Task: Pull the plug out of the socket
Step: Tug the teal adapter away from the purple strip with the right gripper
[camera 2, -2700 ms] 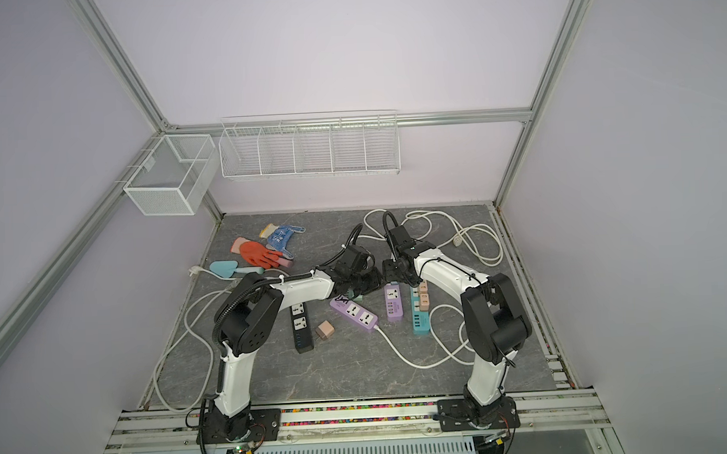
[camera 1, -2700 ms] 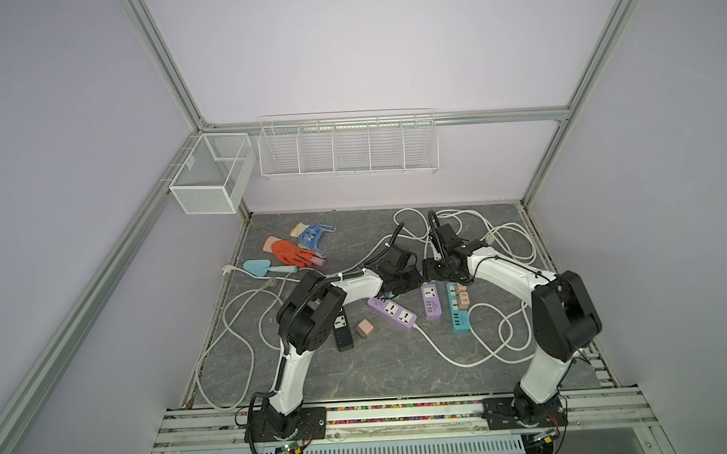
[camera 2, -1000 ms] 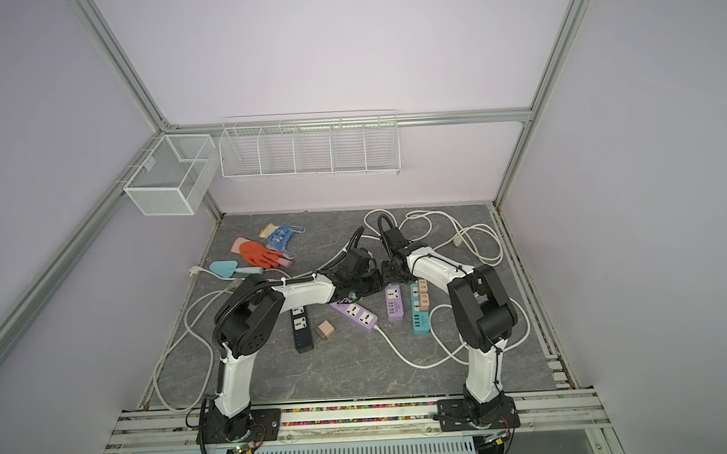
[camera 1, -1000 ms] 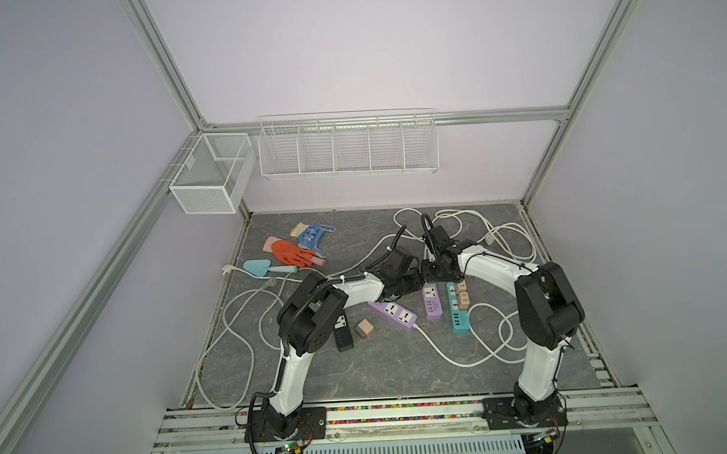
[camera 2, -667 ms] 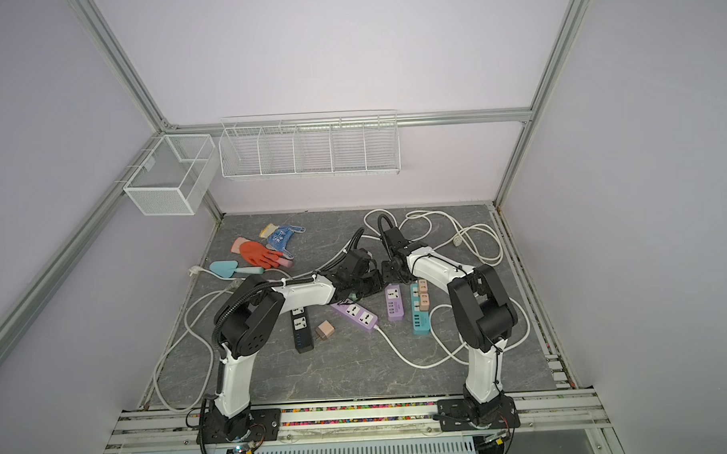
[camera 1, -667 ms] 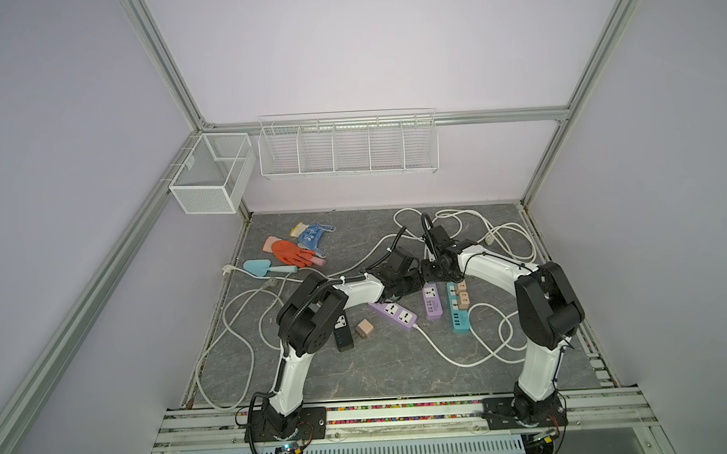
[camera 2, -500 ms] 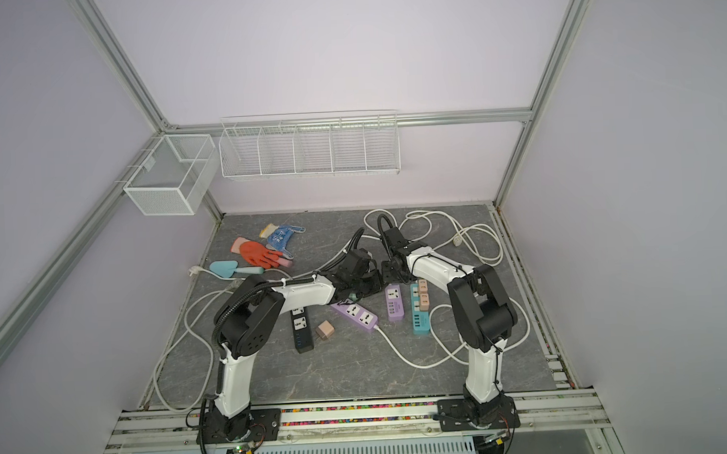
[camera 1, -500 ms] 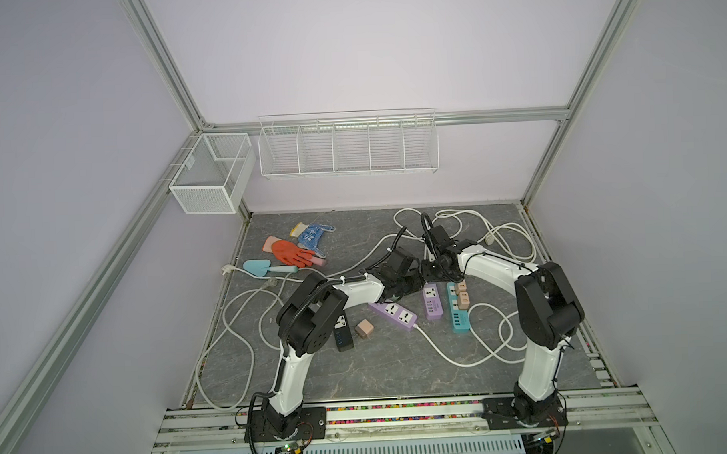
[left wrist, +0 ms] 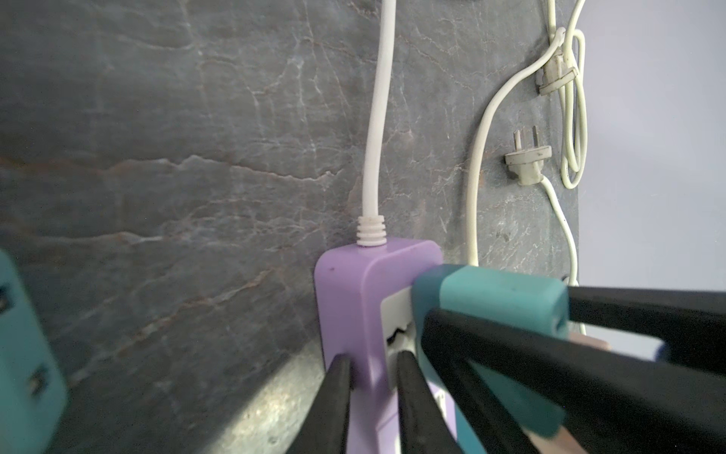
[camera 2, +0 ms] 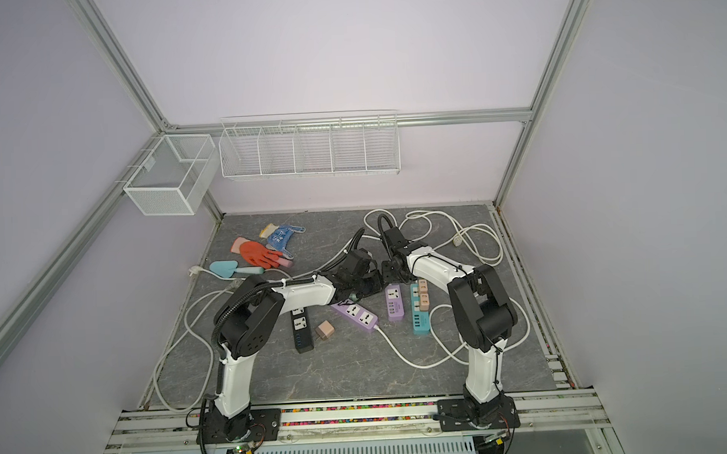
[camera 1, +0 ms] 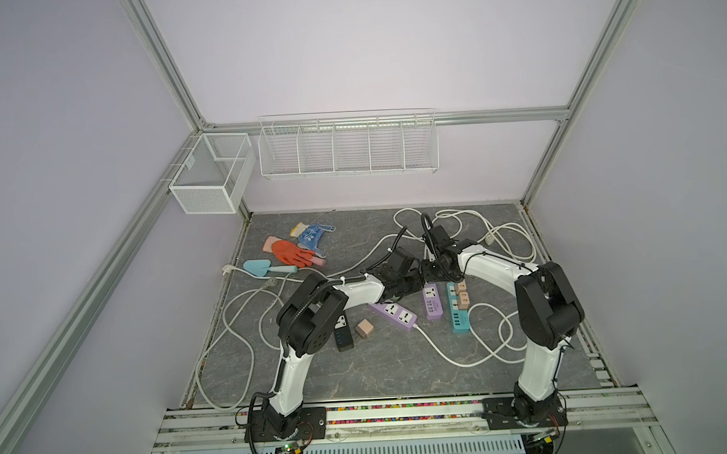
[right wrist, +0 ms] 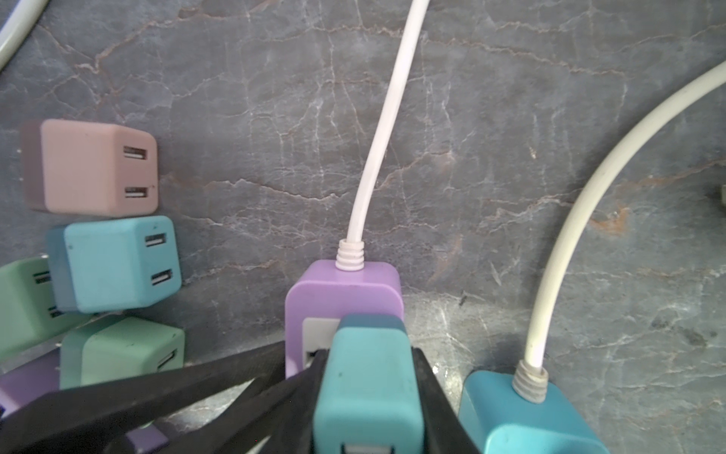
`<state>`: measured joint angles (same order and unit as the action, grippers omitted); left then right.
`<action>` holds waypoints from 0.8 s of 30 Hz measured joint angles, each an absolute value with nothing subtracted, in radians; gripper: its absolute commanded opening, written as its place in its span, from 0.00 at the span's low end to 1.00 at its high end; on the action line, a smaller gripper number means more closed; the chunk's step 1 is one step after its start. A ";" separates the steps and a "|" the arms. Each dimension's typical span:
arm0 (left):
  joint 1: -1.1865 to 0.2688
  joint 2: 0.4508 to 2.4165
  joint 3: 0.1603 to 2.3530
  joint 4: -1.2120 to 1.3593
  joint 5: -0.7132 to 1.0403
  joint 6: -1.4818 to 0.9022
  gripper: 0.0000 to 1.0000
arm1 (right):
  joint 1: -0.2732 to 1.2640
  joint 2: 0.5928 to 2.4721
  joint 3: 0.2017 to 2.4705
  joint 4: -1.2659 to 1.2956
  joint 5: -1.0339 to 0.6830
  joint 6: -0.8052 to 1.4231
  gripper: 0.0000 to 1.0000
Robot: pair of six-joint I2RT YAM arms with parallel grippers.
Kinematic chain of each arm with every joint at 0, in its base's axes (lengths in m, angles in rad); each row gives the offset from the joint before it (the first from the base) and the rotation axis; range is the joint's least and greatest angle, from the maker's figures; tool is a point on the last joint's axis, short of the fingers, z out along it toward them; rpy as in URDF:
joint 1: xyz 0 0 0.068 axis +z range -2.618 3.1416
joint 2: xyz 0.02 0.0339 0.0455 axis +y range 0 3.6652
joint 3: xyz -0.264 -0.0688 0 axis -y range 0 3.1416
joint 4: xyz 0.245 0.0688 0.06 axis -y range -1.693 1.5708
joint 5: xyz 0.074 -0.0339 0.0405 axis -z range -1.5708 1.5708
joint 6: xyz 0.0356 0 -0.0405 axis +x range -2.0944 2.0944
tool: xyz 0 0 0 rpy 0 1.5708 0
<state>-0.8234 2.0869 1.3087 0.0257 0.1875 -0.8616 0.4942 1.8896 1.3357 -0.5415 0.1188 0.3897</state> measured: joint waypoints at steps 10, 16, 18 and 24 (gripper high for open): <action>-0.825 2.085 1.308 0.025 0.180 -0.864 0.22 | 0.494 1.889 1.336 -0.543 0.121 0.389 0.12; -0.831 2.085 1.304 0.030 0.181 -0.876 0.21 | 0.495 1.887 1.336 -0.559 0.128 0.389 0.12; -0.831 2.085 1.304 0.030 0.181 -0.879 0.21 | 0.496 1.887 1.336 -0.559 0.128 0.389 0.12; -0.832 2.083 1.303 0.025 0.181 -0.879 0.21 | 0.503 1.887 1.343 -0.577 0.150 0.388 0.11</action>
<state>-0.8318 2.0834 1.3029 0.0254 0.1806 -0.8791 0.5030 1.8870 1.3426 -0.5770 0.1497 0.3882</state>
